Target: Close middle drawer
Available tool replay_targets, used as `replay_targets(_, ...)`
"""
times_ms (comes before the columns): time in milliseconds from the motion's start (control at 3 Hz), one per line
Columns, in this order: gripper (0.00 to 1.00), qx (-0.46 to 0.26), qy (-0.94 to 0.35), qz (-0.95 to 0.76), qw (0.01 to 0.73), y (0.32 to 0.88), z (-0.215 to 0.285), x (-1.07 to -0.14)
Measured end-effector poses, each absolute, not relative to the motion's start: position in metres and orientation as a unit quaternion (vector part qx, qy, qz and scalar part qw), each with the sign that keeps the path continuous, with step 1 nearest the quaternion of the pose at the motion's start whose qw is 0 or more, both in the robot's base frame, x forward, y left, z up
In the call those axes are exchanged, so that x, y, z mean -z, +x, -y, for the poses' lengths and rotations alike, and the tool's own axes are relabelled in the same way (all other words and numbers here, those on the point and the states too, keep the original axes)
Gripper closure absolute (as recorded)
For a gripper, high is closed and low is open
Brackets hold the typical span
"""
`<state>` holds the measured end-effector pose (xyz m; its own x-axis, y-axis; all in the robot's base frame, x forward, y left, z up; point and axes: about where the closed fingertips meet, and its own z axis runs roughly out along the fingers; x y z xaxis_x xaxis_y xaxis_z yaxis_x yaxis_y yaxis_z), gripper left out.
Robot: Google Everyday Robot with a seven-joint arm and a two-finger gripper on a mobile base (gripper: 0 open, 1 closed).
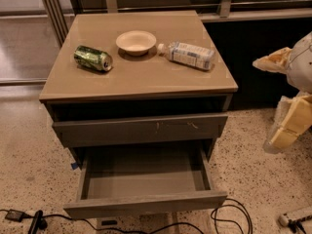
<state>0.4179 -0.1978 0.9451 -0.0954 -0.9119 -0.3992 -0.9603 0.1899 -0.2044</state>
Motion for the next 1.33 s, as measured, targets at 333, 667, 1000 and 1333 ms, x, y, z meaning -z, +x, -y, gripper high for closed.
replay_targets(333,0.19,-0.074,-0.631,-0.734,0.24,0.414,0.193,-0.919)
replay_targets(667,0.42,-0.084,-0.622,-0.739,0.246,0.412,0.193,-0.882)
replay_targets(1000,0.65,-0.09,-0.612,-0.748,0.24,0.415,0.192,-0.828)
replay_targets(1333,0.88,-0.087,-0.609,-0.75,0.242,0.417,0.192,-0.822)
